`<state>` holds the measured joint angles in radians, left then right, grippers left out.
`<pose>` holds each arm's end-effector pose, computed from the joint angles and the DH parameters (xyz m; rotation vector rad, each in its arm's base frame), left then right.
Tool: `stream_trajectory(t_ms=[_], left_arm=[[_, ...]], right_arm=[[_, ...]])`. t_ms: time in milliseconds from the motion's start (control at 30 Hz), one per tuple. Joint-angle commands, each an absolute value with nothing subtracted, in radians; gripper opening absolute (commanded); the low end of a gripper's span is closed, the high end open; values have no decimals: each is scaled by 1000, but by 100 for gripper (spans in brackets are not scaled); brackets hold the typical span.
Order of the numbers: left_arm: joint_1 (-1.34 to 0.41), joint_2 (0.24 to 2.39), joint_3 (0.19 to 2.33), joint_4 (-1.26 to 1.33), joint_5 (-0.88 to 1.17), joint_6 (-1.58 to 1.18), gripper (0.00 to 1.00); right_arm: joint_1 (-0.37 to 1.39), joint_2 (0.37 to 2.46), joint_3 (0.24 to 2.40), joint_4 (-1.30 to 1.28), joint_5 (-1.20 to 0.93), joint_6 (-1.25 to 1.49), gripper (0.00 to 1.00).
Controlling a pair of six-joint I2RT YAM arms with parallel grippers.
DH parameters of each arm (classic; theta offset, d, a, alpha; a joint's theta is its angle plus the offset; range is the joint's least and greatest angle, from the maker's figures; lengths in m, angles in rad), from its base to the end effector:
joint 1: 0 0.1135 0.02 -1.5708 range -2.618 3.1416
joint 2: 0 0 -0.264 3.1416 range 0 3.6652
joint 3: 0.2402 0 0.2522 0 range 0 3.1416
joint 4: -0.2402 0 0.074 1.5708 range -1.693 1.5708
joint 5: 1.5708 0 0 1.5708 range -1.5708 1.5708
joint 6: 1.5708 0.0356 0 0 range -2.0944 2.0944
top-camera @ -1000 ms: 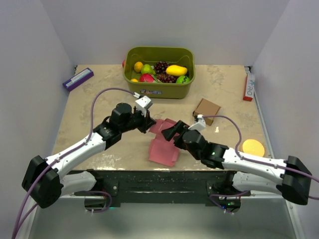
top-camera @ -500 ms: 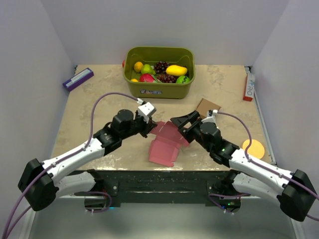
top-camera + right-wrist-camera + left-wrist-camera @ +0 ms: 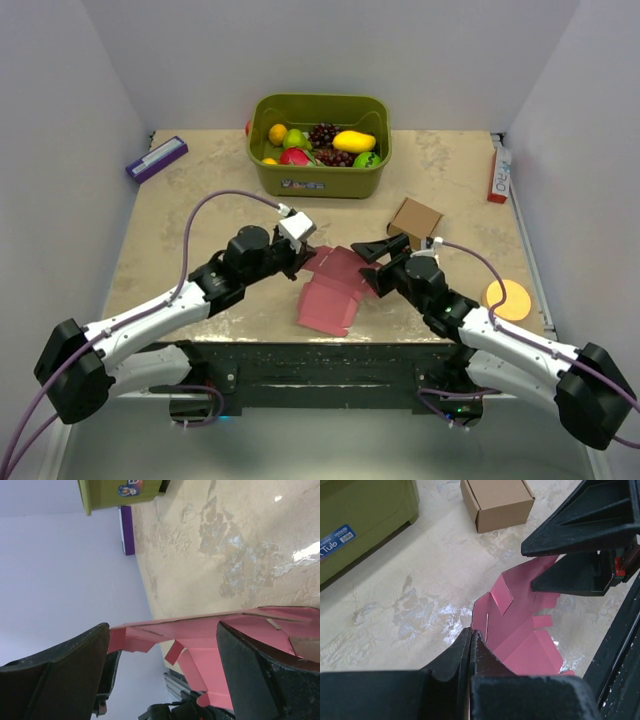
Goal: Fold the paper box
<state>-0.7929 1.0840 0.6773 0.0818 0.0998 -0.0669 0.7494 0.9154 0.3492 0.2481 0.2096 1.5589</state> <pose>0.1722 -0.1798 0.2701 0.7581 1.7988 -0.6726 0.1525 0.1318 0.2080 0.9853 1.8892 1.3153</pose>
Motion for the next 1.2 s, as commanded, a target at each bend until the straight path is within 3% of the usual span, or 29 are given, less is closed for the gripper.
stream_trajectory(t_ms=[0,200,533,933,1167], left_arm=[[-807,1049,666,159,94,-32,0],[-816,1045,655,172,89,-20,0],[-831,1043,640,192,78,-9,0],[-857,1106,672,141,60,-5,0],[-881,1123,681,123,28,-5,0]], right_arm=[[715,908,328,290,233,1601,91],[690,936,302,328,216,1614,89],[686,1026,281,426,175,1621,69],[686,1049,276,446,215,1595,26],[687,1094,273,489,209,1583,10]])
